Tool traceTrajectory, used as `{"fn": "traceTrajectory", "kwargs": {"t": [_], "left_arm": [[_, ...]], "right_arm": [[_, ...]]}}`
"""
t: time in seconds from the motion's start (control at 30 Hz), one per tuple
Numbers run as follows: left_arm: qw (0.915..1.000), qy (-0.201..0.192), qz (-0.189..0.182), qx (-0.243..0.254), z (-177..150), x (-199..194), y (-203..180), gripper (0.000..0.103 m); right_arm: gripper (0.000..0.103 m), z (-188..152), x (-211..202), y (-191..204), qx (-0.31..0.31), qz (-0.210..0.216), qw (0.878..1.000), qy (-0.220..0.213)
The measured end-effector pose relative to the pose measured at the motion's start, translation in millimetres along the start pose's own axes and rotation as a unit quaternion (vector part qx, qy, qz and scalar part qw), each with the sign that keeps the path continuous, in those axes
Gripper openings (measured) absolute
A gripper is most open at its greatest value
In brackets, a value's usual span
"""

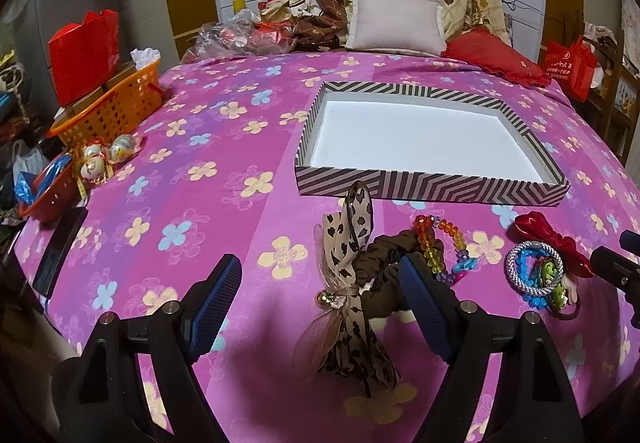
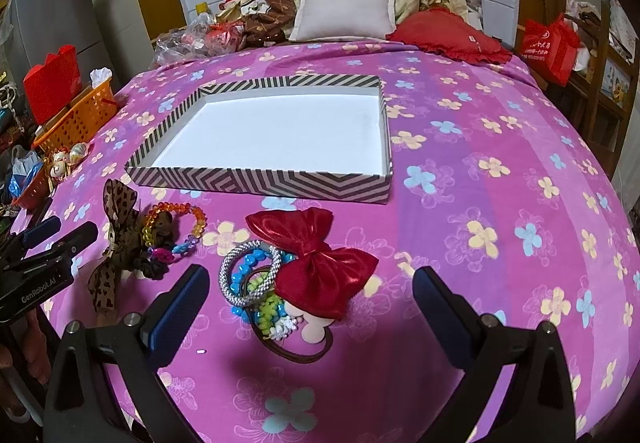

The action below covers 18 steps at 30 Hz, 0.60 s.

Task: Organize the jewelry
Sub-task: 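Move both grippers toward the bows and bracelets beside the striped tray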

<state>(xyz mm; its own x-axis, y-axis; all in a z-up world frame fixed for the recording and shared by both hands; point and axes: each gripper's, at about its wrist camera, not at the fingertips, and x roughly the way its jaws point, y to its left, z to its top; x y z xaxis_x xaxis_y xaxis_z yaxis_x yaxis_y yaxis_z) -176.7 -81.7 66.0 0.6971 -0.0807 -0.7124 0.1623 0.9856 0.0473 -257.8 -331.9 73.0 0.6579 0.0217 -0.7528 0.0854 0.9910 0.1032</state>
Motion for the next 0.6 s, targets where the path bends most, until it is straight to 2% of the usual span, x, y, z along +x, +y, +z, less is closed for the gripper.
{"fn": "traceTrajectory", "kwargs": {"t": [0.33, 0.6], "left_arm": [[1.0000, 0.001, -0.003, -0.003, -1.8, -0.3, 0.2, 0.065], [0.9997, 0.009, -0.015, -0.019, -2.5, -0.8, 15.0, 0.065]], "right_arm": [[0.103, -1.0, 0.5, 2.8, -0.007, -0.002, 1.000, 0.003], [0.103, -2.2, -0.8, 2.3, -0.012, -0.006, 1.000, 0.004]]}}
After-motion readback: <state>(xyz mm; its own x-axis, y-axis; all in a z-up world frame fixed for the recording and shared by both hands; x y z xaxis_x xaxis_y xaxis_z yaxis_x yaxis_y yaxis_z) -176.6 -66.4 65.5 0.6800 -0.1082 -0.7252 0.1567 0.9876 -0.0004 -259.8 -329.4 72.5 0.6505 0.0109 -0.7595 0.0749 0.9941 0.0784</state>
